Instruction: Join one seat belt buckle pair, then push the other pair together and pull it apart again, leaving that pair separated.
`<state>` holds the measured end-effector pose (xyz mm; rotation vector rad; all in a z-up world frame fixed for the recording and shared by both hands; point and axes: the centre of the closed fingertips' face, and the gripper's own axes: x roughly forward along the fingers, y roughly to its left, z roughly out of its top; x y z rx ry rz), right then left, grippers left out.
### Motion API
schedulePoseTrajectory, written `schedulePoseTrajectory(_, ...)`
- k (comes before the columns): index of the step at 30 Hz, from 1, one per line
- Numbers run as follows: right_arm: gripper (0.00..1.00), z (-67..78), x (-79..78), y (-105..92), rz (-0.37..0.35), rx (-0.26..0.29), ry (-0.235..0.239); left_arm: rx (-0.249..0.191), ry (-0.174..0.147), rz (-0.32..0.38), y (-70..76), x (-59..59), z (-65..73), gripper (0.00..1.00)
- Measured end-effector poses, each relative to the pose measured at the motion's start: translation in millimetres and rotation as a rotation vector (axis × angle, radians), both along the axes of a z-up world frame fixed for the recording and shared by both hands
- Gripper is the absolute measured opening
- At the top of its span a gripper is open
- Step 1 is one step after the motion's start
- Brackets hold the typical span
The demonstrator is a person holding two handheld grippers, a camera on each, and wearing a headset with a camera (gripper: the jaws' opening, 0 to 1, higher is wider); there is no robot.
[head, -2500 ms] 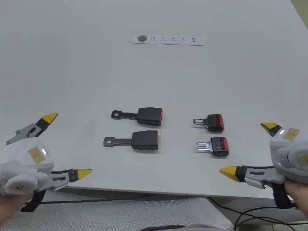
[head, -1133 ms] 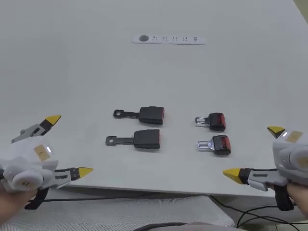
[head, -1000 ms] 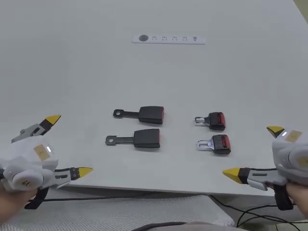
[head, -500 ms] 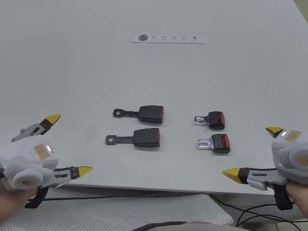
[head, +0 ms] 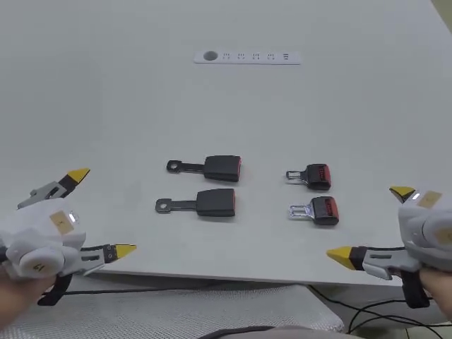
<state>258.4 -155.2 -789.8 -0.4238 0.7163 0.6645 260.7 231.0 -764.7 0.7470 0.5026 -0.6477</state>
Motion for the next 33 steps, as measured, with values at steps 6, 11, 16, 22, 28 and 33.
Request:
schedulePoseTrajectory(6, 0.98, -1.4, -1.3, 0.2, 0.001, -0.001, 0.002, 0.002, 0.001, -0.002, 0.4, -0.1, -1.3, 0.94)
schedulePoseTrajectory(11, 0.97, -2.3, -2.9, -0.5, 0.004, -0.005, 0.007, -0.003, 0.002, -0.001, 0.2, 0.2, -1.4, 0.94)
schedulePoseTrajectory(16, 0.96, -2.1, -3.2, -0.1, 0.009, -0.008, 0.009, -0.001, 0.004, -0.003, 0.2, 0.2, -2.3, 0.93)
schedulePoseTrajectory(22, 0.96, 6.1, 0.4, 2.7, 0.020, -0.006, 0.000, -0.001, 0.002, -0.012, -0.8, 0.0, -3.4, 0.93)
schedulePoseTrajectory(28, 0.94, 12.2, 3.6, 3.6, 0.051, -0.002, 0.002, 0.023, 0.028, -0.016, 1.3, -3.4, -8.0, 0.88)
schedulePoseTrajectory(33, 0.89, 17.7, 2.5, 0.5, 0.079, -0.012, 0.000, 0.046, 0.061, -0.051, -0.4, -9.7, -12.0, 0.90)
